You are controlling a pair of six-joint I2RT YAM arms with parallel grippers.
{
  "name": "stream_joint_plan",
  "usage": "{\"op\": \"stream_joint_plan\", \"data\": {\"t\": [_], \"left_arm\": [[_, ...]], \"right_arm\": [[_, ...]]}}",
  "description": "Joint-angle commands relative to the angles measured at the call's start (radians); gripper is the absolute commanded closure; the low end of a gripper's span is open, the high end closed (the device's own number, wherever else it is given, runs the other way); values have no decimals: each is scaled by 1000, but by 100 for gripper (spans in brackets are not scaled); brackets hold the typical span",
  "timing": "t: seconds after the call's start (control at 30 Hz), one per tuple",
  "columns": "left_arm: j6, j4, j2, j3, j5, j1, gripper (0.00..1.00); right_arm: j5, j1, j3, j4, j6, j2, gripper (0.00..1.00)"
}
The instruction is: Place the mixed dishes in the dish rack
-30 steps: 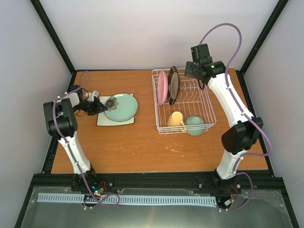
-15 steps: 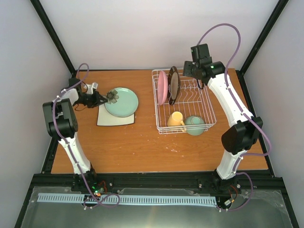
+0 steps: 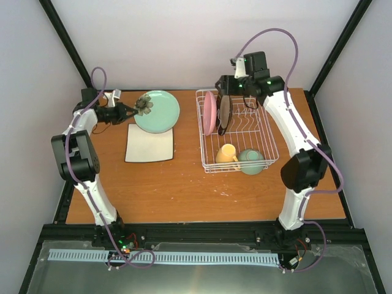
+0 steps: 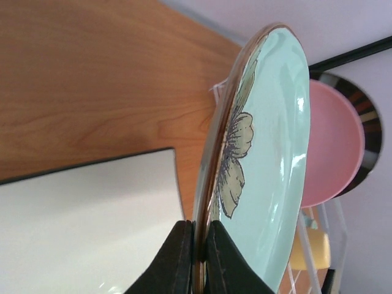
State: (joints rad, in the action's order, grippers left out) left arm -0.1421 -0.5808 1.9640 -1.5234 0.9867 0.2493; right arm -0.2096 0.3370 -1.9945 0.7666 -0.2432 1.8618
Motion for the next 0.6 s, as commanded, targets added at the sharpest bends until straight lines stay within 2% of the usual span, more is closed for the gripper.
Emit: {"op": "stream_joint_plan", "data": {"t": [0.0,0.1,0.2,0.33,0.57], "left_arm": [[-155,177,-108,-95,192,-7,99],[-193,203,-139,-130,191,-16,99],[-203,191,-153,-169,189,-38,99],[-214,185,-172,-193,176,-74,99],[-238,198,-186,-198,163,-143,99]], "right_arm": [[-451,0,-114,14,21,122,33],[-634,0,-167,-10,-20,182,34],[-724,2,-255,-4,-47,248,34],[-776,5,-343,32,-54,311,35],[-835,9,-323,-49,-123,318,34]]}}
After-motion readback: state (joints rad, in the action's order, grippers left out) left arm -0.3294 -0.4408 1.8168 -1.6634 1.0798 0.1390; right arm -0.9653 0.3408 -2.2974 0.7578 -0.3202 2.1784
